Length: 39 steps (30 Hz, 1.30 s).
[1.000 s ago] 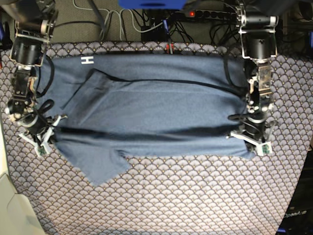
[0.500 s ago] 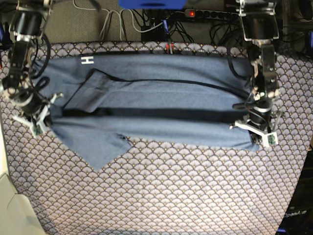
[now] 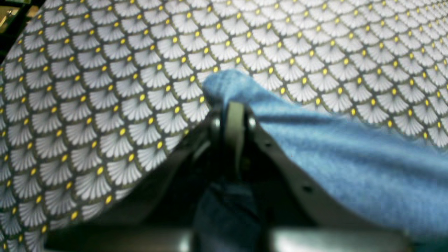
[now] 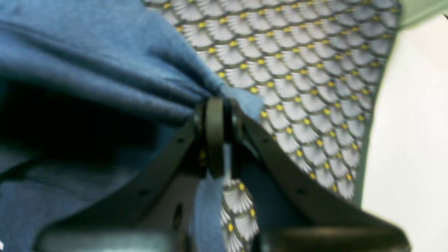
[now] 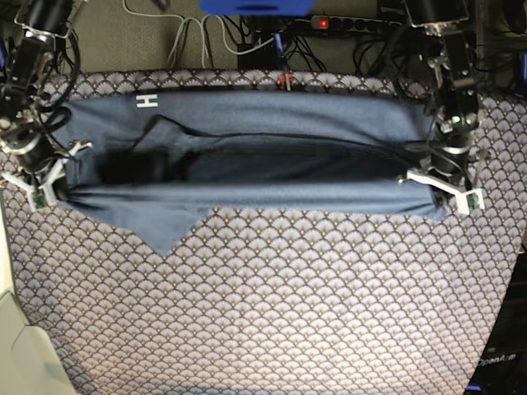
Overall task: Fold the T-shirt properly
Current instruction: 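Lift the hem with both grippers and fold it over toward the collar, then move the right gripper to the shirt's sleeve end and grasp it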
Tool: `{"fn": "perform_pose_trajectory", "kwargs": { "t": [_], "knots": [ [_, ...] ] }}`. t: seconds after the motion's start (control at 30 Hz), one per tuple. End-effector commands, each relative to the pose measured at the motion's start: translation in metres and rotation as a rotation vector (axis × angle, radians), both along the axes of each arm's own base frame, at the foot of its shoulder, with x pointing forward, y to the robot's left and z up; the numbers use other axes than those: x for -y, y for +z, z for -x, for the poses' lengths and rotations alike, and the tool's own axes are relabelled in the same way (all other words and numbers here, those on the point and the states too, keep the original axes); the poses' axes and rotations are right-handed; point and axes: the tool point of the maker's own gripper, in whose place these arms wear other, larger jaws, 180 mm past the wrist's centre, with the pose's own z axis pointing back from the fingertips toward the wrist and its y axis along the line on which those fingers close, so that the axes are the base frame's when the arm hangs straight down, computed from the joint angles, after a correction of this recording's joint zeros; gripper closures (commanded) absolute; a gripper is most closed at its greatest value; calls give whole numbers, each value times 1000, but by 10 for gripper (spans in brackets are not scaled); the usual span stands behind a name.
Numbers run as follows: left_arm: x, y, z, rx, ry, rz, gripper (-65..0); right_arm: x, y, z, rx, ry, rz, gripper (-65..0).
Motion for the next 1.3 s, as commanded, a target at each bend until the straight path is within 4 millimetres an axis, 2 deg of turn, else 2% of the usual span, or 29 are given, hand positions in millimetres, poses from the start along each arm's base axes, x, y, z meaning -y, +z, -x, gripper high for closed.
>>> {"fn": "perform_pose_trajectory", "kwargs": {
  "t": [0.0,0.33,0.53,0.77,0.83,0.9,0.97,1.03,1.17,1.27],
  "knots": [
    [-10,12,-1,35,18,-37,-3,11,7,3,7,-17,38,0],
    [-13,-13,31,-51,16,-49,-3,7,-22,39,-82,-22,18,0],
    [-30,-12,39,-56,57,-60,-3,2,-30,47,-109,-21,8,0],
    [-31,-16,39,-68,60,-59,-7,-1,-38,52,-141,-33,1,0],
    [-29,-17,39,-70,56,-54,-45,1,-42,56,-175,-43,11,0],
    [-29,-17,40,-72,56,-54,-124,4,-44,58,-198,-51,20,-3],
    [-28,-18,41,-75,56,-52,-223,6,-45,60,-213,-56,28,-53],
    [-28,-19,42,-78,56,-52,-291,10,-43,61,-217,-54,40,-124],
    [-28,-20,42,-79,57,-52,-303,12,-40,60,-206,-54,44,-252],
    [-28,-20,42,-79,57,-50,-303,11,-26,56,-176,-42,72,-265]
  ]
}}
